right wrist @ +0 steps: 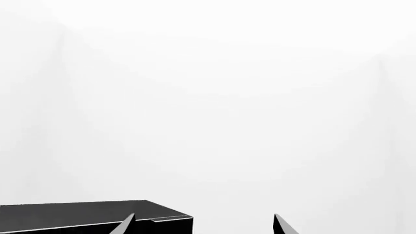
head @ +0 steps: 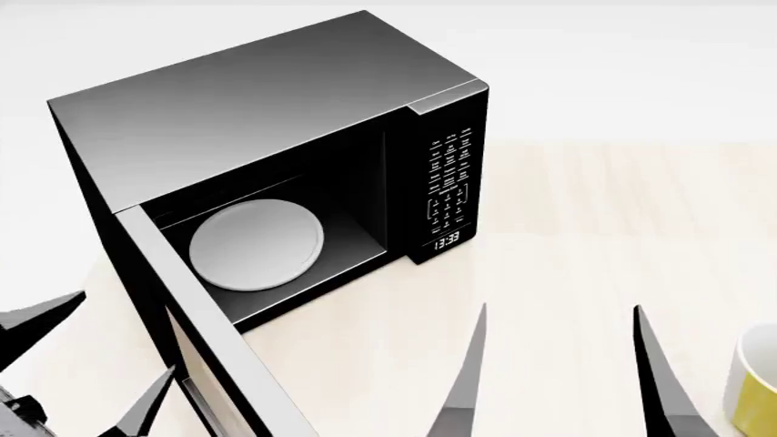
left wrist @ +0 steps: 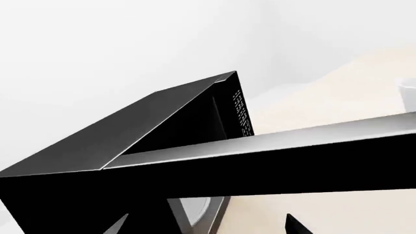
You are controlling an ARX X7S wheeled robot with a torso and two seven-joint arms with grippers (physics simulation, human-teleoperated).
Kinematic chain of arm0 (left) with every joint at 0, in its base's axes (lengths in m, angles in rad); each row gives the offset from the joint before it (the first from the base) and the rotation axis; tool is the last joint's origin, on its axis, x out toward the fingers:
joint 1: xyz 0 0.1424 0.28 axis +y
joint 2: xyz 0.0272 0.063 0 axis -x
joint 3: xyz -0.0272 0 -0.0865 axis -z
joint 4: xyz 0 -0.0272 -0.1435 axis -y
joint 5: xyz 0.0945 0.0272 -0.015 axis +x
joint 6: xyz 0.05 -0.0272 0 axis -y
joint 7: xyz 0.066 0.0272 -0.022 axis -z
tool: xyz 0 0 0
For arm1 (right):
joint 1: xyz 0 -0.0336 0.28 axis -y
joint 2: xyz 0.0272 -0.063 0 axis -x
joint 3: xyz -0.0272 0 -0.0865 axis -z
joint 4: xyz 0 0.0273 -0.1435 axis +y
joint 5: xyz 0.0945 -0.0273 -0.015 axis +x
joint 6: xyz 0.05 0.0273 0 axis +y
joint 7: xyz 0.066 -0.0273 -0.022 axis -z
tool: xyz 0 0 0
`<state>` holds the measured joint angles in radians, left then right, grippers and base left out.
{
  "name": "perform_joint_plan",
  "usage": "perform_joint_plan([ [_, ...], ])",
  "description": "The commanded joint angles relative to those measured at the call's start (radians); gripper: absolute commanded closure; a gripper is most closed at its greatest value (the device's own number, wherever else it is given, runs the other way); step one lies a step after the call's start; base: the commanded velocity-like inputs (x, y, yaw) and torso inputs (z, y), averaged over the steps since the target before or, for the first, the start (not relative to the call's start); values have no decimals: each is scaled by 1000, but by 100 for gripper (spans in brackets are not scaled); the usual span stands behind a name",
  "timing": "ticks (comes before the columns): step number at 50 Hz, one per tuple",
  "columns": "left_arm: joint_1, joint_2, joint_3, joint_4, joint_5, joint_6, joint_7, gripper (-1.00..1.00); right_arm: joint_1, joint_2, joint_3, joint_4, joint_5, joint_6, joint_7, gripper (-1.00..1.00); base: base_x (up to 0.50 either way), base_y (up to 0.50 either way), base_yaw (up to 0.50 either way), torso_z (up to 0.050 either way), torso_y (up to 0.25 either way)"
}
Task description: Close the microwave.
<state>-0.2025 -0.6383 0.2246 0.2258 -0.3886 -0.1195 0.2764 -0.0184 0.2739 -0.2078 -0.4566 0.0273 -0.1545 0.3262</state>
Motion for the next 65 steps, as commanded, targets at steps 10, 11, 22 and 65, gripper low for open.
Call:
perform_joint_plan([
  [10, 52, -40, 136, -21, 53, 8, 123, -100, 6, 5, -3, 15, -6, 12, 16, -100, 0, 0, 0, 0, 0],
  [11, 58, -44, 138, -21, 56, 9, 125, -100, 7, 5, -4, 17, -7, 12, 17, -100, 0, 0, 0, 0, 0],
  [22, 42, -38, 160, -39, 83, 20, 135, -100, 13, 6, -8, 31, -11, 12, 24, -100, 0, 0, 0, 0, 0],
  [65, -115, 171, 232, -269, 133, 122, 132, -100, 16, 20, -19, 59, -7, -8, 43, -100, 0, 0, 0, 0, 0],
])
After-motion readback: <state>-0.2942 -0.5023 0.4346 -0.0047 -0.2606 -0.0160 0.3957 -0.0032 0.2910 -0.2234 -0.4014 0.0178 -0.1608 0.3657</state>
